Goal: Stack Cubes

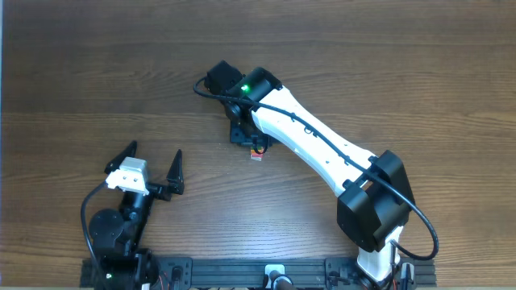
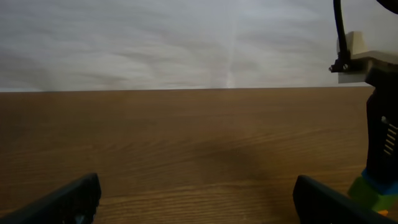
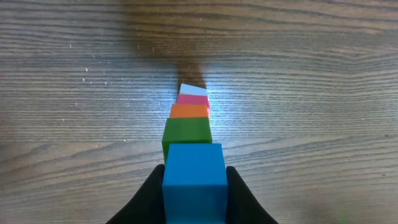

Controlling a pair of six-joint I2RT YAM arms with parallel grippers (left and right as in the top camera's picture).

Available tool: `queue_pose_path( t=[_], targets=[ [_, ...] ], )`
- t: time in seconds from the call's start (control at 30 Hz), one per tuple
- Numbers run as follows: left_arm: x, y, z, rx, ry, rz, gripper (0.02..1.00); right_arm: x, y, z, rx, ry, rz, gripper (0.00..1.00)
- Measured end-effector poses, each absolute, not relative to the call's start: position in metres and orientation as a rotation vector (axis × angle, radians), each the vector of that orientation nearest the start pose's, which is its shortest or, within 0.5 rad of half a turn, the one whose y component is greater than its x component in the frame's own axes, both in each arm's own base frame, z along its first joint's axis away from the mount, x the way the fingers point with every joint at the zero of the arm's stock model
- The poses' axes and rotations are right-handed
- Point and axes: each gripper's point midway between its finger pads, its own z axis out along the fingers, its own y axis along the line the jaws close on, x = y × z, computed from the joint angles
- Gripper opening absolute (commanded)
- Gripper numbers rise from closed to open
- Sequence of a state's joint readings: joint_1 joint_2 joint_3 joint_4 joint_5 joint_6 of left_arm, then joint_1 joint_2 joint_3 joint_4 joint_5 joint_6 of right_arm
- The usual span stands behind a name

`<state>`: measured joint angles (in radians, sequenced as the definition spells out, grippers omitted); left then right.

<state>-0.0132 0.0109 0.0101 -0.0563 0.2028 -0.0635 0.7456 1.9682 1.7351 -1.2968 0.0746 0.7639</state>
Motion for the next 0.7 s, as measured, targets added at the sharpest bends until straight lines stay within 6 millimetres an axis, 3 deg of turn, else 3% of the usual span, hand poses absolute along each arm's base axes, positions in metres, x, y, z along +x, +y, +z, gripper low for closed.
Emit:
queue_pose_path(
  t=[0.47,0.53,0.7],
  targets=[
    [0.2426,-0.0378,0.1624,0.115,1.627,-0.224,1.0,0.2934,0.2536,0.1112,0.032,3.051,-0.026,0.009],
    [0.2426,-0.0378,0.1624,0.115,1.627,-0.224,0.998,0.2936,0.2537,0.1113,0.032,3.051,-0.025,0.04],
    [0.2426,-0.0378,0.1624,0.115,1.627,-0.224,0.998,0.2936,0.2537,0.1113,0.031,3.051,-0.025,0.242]
  ],
)
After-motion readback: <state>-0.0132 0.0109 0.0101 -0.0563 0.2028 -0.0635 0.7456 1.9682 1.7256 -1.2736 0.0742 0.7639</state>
